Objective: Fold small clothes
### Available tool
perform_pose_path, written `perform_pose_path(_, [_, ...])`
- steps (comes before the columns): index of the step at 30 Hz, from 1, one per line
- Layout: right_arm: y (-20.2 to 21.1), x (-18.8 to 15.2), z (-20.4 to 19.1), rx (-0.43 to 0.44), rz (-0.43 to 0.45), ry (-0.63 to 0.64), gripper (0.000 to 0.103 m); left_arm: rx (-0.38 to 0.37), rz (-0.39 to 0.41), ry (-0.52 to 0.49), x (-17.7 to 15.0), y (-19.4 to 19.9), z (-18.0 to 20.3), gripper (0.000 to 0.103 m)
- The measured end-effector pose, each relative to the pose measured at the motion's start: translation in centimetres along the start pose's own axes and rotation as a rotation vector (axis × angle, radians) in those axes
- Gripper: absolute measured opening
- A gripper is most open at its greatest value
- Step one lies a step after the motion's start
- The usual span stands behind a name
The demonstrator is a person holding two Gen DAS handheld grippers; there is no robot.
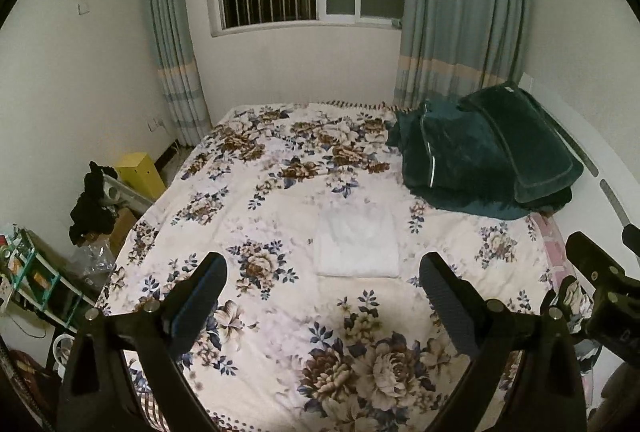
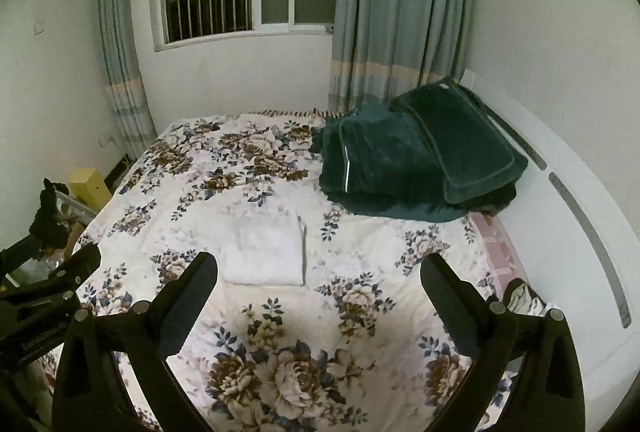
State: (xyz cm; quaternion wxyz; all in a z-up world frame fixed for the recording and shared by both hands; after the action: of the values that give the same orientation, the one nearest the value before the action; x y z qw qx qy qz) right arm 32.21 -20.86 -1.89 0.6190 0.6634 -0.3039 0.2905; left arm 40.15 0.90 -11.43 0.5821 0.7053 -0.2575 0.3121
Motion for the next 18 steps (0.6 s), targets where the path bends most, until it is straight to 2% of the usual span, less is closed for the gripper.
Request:
perform_pose_path(8, [2.2, -0.1, 0.1, 0.003, 0.011, 0.019, 0.103, 0.003, 0.033, 0.016, -0.1, 1.9, -0.4, 0.101])
perform_pose_path(18, [1.9, 0.4, 0.4, 0.033, 0.011, 0.040, 0.103, 0.013, 0.046, 0.014, -0.1, 2.6, -0.2, 0.102])
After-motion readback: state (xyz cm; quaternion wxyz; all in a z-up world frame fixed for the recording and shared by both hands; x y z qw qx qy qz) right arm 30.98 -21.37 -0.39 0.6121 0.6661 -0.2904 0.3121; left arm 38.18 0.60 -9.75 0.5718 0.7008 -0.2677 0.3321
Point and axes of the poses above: each gripper's, at about its wrist camera, not at the fingertips, and y roughly against the way its jaws point, z to its right, x to its top, the point moved 9 cm from there along -y, roughly the way its jaws point, and after that the axes turned 9 degrees about x, right-handed, at the moved point
